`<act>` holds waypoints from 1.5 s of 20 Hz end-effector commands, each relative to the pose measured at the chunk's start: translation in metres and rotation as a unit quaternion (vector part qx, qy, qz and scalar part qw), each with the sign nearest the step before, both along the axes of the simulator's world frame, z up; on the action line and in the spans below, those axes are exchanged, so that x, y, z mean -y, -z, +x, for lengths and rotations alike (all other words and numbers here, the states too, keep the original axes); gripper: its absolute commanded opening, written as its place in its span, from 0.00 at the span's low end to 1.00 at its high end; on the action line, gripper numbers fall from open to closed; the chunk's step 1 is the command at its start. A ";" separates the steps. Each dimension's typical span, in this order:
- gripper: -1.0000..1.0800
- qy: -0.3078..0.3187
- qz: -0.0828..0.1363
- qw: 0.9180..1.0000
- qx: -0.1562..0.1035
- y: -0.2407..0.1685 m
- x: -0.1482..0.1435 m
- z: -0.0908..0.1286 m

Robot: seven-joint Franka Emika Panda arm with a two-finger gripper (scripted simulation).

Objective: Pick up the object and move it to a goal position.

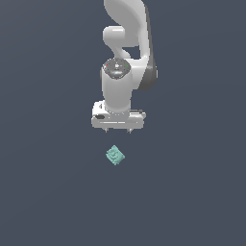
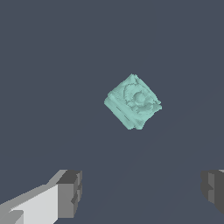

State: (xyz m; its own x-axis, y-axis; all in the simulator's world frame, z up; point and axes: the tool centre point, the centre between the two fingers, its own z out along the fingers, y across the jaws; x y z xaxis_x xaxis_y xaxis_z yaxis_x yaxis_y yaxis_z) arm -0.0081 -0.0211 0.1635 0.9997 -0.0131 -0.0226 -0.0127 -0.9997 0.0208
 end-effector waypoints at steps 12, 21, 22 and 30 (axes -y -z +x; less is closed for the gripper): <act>0.96 0.004 0.010 1.000 -0.006 -0.004 -0.023 -0.006; 0.96 -0.033 0.009 0.999 -0.005 0.002 -0.019 0.001; 0.96 -0.041 0.009 0.999 -0.005 0.003 -0.018 0.003; 0.96 -0.122 0.010 0.992 -0.003 0.017 -0.010 0.018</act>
State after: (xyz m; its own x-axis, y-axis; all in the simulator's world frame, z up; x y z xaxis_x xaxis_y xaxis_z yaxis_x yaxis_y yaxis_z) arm 0.0065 -0.0090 0.1494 0.9805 0.1947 -0.0272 0.1948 -0.9808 0.0014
